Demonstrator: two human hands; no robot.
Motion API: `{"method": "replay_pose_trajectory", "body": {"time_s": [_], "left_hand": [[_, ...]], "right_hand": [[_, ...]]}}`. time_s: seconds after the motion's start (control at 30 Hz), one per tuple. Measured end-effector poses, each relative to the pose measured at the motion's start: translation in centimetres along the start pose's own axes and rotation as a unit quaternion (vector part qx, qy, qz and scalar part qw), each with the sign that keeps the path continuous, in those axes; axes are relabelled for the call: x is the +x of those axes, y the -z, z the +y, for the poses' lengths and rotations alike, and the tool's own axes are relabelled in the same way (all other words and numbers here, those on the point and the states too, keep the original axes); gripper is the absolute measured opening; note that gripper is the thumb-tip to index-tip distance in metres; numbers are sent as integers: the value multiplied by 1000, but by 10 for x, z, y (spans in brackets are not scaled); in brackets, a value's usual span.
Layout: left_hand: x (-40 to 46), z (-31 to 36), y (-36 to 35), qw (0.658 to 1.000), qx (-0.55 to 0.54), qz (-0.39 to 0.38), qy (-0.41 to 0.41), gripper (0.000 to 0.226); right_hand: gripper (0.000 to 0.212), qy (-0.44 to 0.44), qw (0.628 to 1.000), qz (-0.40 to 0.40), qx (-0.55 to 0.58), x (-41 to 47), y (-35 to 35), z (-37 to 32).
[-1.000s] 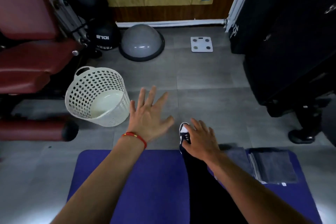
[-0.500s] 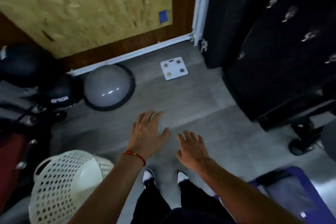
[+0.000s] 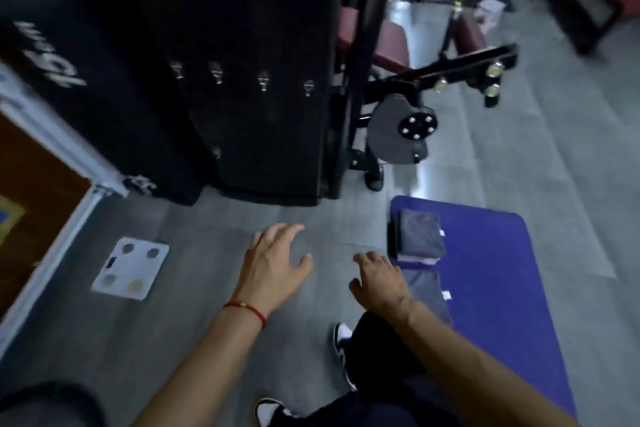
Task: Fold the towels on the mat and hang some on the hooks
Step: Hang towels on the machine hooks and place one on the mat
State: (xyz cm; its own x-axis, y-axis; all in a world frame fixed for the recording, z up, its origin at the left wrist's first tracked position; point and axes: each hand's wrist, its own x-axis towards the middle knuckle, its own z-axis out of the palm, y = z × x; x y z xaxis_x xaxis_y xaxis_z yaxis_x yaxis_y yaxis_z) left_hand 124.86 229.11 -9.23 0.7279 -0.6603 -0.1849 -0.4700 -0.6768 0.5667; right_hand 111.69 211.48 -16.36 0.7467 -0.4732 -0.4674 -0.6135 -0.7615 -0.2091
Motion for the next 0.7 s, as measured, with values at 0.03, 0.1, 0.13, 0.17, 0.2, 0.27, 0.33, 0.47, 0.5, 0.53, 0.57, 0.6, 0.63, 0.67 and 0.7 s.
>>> {"method": "replay_pose_trajectory", "body": {"time_s": [0.03,0.1,0.13,0.17,0.2,0.27,0.33,0.47,0.5,0.53,0.57,0.6,0.63,0.67,0.7], "left_hand": [[10,3,-2,1000,6,-14,-18,70],[31,13,-8,998,15,-44,-47,72],[44,18,-13,996,24,-61,-63,74],[57,25,-18,993,33,-78,-80,78],[70,32,-25,990,42,-95,-93,81],[101,49,-42,983,57,-138,-104,83],[133,68,-66,974,67,-191,-103,78],[192,100,-129,946,110,-271,-138,91],[209,104,-147,942,116,-279,-145,91],[225,106,-166,939,117,-288,-147,89],[241,108,-185,938,113,-294,-146,85],[258,109,-207,937,112,-297,-143,81],[273,108,-227,938,114,-296,-136,77],[287,106,-250,940,119,-292,-131,74],[300,102,-273,942,125,-285,-124,71]], "right_hand": [[52,-24,1000,3,12,0,-1,8],[50,-66,997,1,37,5,-5,26],[50,-85,995,-2,53,11,-8,37],[49,-105,992,-5,70,17,-11,48],[47,-121,989,-8,85,25,-14,59],[41,-148,983,-14,108,44,-21,85],[37,-173,976,-31,127,64,-31,115],[40,-202,966,-81,140,105,-67,181],[40,-209,963,-94,139,117,-77,197],[40,-219,960,-109,139,127,-89,212],[41,-228,956,-120,138,138,-100,227],[41,-233,955,-128,133,151,-114,243],[41,-237,953,-137,127,164,-128,257],[40,-240,952,-142,125,178,-143,272],[40,-241,951,-144,128,195,-161,286]]}}
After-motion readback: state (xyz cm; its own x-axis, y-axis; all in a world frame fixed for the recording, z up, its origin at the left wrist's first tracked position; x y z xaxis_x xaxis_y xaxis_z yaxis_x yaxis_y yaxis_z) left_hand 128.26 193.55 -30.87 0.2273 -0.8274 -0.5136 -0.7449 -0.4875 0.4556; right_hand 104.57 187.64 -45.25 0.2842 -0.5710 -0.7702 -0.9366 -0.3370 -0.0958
